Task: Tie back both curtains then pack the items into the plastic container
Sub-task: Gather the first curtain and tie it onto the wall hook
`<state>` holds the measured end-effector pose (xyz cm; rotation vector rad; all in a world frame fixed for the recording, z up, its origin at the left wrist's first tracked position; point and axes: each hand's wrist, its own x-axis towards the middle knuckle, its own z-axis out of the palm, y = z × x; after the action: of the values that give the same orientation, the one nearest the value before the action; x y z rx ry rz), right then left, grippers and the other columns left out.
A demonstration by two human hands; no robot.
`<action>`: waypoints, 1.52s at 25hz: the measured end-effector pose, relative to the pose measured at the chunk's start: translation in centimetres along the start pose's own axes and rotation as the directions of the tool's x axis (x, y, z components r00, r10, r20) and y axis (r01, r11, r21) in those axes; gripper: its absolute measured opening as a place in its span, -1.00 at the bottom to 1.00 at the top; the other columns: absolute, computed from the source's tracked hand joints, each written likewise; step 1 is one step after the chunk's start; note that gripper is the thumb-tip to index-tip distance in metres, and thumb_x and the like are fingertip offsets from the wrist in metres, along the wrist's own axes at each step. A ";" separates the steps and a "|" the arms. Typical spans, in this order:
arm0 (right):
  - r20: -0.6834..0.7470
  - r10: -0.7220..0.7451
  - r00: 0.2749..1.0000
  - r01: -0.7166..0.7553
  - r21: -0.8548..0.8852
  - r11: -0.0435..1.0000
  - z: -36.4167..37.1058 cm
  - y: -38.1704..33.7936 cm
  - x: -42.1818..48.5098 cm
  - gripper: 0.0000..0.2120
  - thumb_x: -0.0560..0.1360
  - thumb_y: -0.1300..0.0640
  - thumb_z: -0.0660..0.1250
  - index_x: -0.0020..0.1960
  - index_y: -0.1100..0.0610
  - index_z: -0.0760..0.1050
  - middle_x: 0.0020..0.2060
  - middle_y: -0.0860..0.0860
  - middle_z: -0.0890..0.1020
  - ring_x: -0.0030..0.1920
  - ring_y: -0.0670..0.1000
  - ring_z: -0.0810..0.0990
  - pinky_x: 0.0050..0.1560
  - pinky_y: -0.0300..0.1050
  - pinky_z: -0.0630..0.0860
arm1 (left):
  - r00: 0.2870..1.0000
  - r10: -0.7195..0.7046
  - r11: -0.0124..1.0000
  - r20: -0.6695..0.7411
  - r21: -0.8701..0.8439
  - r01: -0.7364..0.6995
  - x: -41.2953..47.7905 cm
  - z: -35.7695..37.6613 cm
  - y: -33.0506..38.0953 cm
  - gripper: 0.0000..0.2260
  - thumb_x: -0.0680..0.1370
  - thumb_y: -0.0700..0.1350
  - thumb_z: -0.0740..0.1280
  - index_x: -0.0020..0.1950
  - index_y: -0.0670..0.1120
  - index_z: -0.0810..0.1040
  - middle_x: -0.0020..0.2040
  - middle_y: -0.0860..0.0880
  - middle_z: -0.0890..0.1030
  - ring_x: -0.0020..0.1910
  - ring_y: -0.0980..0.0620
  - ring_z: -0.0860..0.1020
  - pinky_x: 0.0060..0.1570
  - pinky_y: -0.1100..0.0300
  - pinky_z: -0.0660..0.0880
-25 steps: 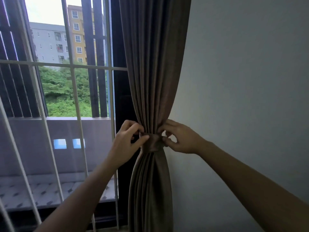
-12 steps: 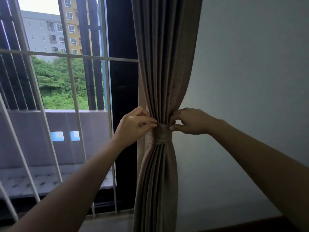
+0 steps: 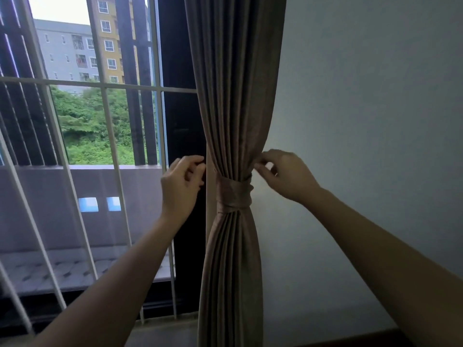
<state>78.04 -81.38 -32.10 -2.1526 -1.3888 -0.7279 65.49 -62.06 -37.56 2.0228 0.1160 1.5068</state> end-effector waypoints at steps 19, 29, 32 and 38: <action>0.223 0.322 0.920 -0.361 0.164 0.918 13.0 1.2 -6.8 -0.74 0.51 0.21 0.23 0.16 0.19 0.53 0.00 0.14 0.67 -0.05 0.13 0.65 0.03 0.03 0.56 | 0.856 -0.296 0.930 0.425 0.331 0.158 -10.5 3.8 -0.3 -0.66 0.59 -0.13 0.23 -0.38 0.00 0.29 -0.47 0.14 0.36 -0.56 0.21 0.33 -0.46 0.42 0.35; 0.276 0.323 0.905 -0.354 0.070 0.932 13.5 1.0 -5.3 -0.73 0.50 0.27 0.21 -0.37 0.17 0.31 -0.26 0.20 0.63 -0.43 -0.03 0.39 -0.44 -0.27 0.24 | 0.863 -0.337 0.917 0.376 0.340 0.210 -10.2 5.3 -0.5 -0.78 0.52 0.03 0.26 0.03 -0.11 0.46 -0.29 0.04 0.54 -0.34 0.05 0.56 -0.35 0.30 0.49; 0.341 0.213 0.916 -0.273 0.140 0.952 11.7 0.8 -6.1 -0.73 0.47 0.23 0.25 -0.37 0.18 0.28 -0.49 0.06 0.45 -0.47 -0.03 0.31 -0.46 -0.26 0.15 | 0.853 -0.362 0.882 0.376 0.435 0.183 -10.1 5.2 -1.7 -0.59 0.59 -0.04 0.17 0.41 -0.14 0.29 -0.19 -0.07 0.61 -0.25 -0.04 0.62 -0.22 0.11 0.60; 0.357 0.135 0.924 -0.244 0.280 0.929 7.9 3.5 -8.6 -0.78 0.39 0.09 0.26 -0.15 0.20 0.60 -0.36 -0.05 0.59 -0.44 -0.22 0.49 -0.36 -0.39 0.32 | 0.800 -0.441 0.811 0.406 0.562 0.162 -10.9 6.0 0.0 -0.68 0.63 -0.20 0.08 0.37 -0.26 0.29 0.01 -0.15 0.63 -0.04 -0.12 0.62 -0.05 0.12 0.54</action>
<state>79.71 -83.38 -44.03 -2.1687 -1.3188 -0.0524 67.09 -69.01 -47.73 2.5959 0.6529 0.7098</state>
